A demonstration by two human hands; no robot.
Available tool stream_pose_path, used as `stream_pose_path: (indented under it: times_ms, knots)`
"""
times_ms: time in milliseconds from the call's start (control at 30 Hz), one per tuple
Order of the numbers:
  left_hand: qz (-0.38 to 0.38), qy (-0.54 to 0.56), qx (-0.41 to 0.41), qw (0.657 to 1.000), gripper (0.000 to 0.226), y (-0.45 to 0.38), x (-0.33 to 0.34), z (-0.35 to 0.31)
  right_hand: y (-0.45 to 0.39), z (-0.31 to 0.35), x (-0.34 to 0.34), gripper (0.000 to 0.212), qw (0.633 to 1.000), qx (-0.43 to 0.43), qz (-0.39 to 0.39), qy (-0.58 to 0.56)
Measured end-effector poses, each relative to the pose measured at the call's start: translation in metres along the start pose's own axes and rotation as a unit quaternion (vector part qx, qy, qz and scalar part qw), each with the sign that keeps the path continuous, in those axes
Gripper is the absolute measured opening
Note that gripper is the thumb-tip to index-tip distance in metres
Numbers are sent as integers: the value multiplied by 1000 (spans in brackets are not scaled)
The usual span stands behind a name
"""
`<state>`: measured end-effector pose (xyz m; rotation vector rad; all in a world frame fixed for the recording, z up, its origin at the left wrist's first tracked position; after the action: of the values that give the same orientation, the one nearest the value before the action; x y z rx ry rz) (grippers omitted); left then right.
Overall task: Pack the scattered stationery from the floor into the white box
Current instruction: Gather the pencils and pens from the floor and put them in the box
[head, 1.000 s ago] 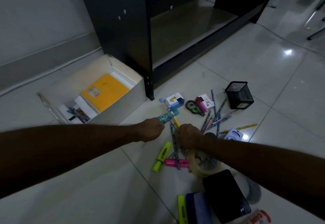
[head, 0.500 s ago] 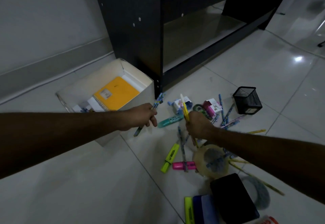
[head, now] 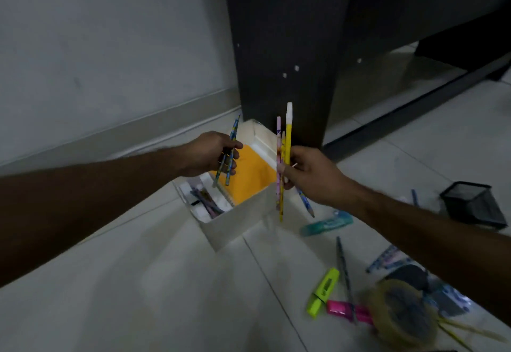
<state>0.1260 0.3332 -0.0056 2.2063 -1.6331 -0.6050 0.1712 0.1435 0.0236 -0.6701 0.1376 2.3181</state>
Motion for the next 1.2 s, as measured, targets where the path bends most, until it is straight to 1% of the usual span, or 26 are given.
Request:
stream_pose_path:
  times_ms: [67,133,267,333,367,433,500,600,700,733,767,800,833,900,933,1000,1033,1067,1100,1200]
  knots:
    - [-27,-5,-12,1000,18,-3,-24,1,-25,24,12,16,1000,-23,-6,-6]
    - [-53,-9,-44,998,18,-11,-46,14,-51,42,27,17,999,-46,-9,-11]
    - [-77,-27,-138,987,25,-26,-72,58,-97,48,75,14,999,-36,13,-14]
    - [-75,-23,-181,980,23,-31,-71,82,-117,40,103,16,999,-15,50,11]
    - [-73,-29,-196,977,26,-33,-68,92,-124,32,117,18,996,3,80,31]
    - [-79,-66,-210,972,27,-39,-63,104,-134,11,141,21,986,50,141,70]
    - [-71,-106,-217,968,18,-44,-58,109,-136,-12,158,22,971,95,186,112]
    - [-55,-128,-212,967,22,-55,-56,111,-134,-41,178,26,949,132,225,174]
    - [-104,-122,-209,965,24,-65,-75,116,-127,-58,199,19,940,147,247,186]
    - [-112,-119,-208,964,25,-64,-78,118,-124,-63,206,26,938,149,253,182]
    - [-113,-121,-206,964,24,-63,-80,117,-121,-68,211,36,940,143,254,178]
    - [-112,-136,-197,964,23,-64,-81,115,-120,-71,215,41,944,129,251,172]
    - [-105,-165,-186,963,22,-64,-81,112,-119,-75,217,38,949,116,243,163]
    - [-114,-242,-156,951,15,-62,-83,100,-118,-76,218,21,957,101,230,143]
    - [-123,-271,-143,944,11,-62,-85,95,-118,-76,216,16,962,92,218,133]
    - [-127,-305,-124,936,8,-61,-88,86,-121,-71,214,20,973,64,191,115]
    - [-117,-316,-122,934,8,-60,-88,82,-123,-68,213,19,976,53,181,108]
    - [-106,-326,-124,931,10,-58,-89,80,-123,-65,213,12,978,46,175,106]
    - [-99,-338,-127,927,12,-56,-90,78,-123,-61,211,10,980,35,166,104]
    - [-100,-393,-145,903,13,-47,-95,74,-121,-48,209,58,977,-10,163,138]
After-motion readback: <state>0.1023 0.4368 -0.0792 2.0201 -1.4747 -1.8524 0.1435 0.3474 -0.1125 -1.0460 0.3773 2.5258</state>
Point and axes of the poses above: each hand's wrist, its own y-axis away from the middle knuckle, its own x-axis out of the palm, z = x × y, the point moved 10 cm from there along -y, towards the middle knuckle, and after that the axes turned 2 degrees about -x, right-handed, at the moved point
